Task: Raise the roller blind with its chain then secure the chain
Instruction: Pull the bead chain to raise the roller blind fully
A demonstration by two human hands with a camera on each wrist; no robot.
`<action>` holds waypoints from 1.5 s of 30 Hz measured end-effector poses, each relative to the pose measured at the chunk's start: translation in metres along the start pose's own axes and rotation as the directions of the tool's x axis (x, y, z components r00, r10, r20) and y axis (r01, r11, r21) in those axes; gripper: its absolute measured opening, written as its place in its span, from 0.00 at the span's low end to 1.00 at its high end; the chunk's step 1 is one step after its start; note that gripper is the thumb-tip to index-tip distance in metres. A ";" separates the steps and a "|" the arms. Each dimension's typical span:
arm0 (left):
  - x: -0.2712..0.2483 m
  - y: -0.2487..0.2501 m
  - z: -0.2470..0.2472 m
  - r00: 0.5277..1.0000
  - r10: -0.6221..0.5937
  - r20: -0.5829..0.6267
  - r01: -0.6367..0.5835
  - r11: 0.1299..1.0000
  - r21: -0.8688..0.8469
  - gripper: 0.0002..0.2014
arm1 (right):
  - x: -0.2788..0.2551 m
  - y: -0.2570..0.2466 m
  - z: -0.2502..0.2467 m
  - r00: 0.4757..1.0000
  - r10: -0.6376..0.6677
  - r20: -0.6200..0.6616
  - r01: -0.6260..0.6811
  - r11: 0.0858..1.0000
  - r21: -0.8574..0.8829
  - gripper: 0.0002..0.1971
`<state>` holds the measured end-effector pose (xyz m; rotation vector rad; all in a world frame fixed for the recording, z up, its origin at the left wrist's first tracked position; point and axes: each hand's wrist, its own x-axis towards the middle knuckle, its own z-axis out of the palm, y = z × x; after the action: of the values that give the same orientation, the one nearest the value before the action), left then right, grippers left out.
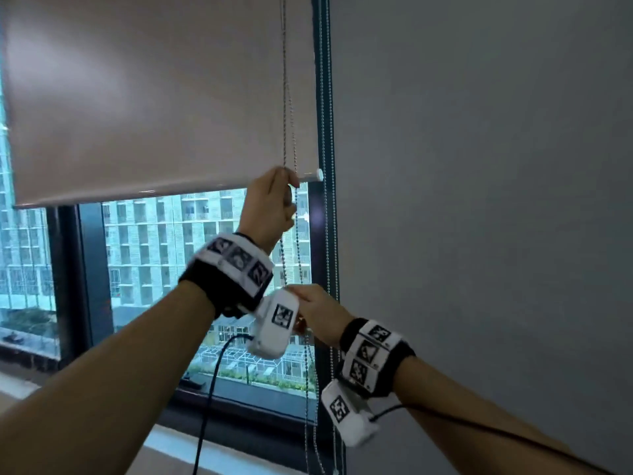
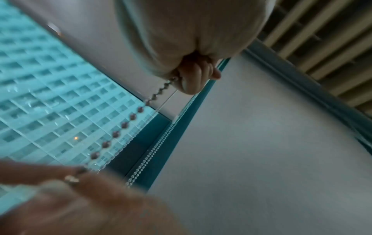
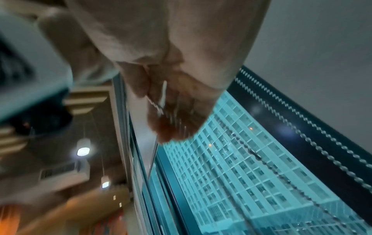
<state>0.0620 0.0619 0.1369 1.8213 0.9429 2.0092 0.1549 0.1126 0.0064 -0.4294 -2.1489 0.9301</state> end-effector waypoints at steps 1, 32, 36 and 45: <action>-0.006 -0.007 0.000 1.000 0.001 -0.002 -0.001 1.000 0.011 0.16 | 0.006 -0.006 -0.010 0.999 0.044 0.003 -0.044 0.994 0.099 0.11; 0.040 0.061 0.003 0.999 0.033 0.036 -0.033 0.999 0.010 0.15 | -0.001 -0.038 -0.008 0.987 -0.156 -0.031 0.158 0.982 0.106 0.24; 0.028 0.053 -0.005 0.995 0.050 0.090 -0.055 0.997 0.055 0.16 | 0.031 -0.069 -0.045 0.992 -0.070 -0.105 0.104 0.924 0.369 0.17; -0.010 0.021 -0.008 0.982 -0.012 0.188 -0.033 0.972 0.234 0.12 | 0.097 -0.202 -0.087 0.910 -0.189 -0.369 0.355 0.817 0.455 0.15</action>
<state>0.0604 0.0376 0.1425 2.1003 1.1566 1.7535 0.1522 0.0705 0.2429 0.0140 -1.5406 1.1332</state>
